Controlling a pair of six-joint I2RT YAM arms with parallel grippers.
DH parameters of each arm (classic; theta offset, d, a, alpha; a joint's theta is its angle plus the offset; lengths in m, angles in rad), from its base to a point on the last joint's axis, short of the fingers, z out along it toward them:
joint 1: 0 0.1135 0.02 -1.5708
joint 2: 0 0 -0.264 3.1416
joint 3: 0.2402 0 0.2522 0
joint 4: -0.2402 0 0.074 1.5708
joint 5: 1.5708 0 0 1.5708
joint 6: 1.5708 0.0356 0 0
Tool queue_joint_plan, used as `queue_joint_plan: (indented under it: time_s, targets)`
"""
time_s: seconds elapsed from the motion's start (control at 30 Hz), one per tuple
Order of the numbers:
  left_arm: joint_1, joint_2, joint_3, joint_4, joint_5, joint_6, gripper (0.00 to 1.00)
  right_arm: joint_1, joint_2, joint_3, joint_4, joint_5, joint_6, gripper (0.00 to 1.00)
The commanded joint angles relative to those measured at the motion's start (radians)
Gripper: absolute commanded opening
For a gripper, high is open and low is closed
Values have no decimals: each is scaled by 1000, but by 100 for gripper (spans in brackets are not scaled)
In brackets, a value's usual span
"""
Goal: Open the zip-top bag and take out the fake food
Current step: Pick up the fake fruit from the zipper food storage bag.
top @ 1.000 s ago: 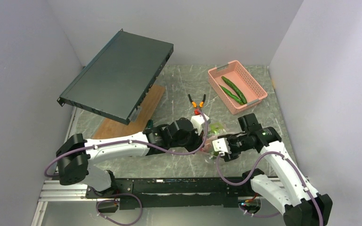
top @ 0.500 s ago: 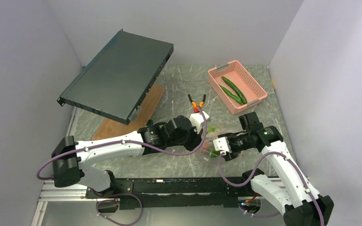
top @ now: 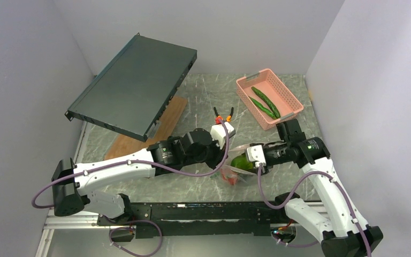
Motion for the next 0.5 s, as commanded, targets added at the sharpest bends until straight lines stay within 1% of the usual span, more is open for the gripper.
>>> queue_joint_plan:
  time_s: [0.0,0.2,0.23,0.33,0.4,0.47]
  targets:
    - [6,-15,15,-53,0,20,0,-18,-1,36,54,-56,123,0]
    - [3,-17,1,-55,-6,27,0,-27,-4,30,176,-19,291,0]
    - [3,-16,-1,-57,-4,29,0,-31,-5,30,210,-14,357,0]
    - [3,-15,-5,-57,8,37,0,-44,0,32,280,-4,454,0]
    - [2,-13,-4,-55,17,40,0,-50,3,26,362,10,597,0]
    - [2,-7,-4,-50,21,38,0,-55,13,26,379,-29,647,0]
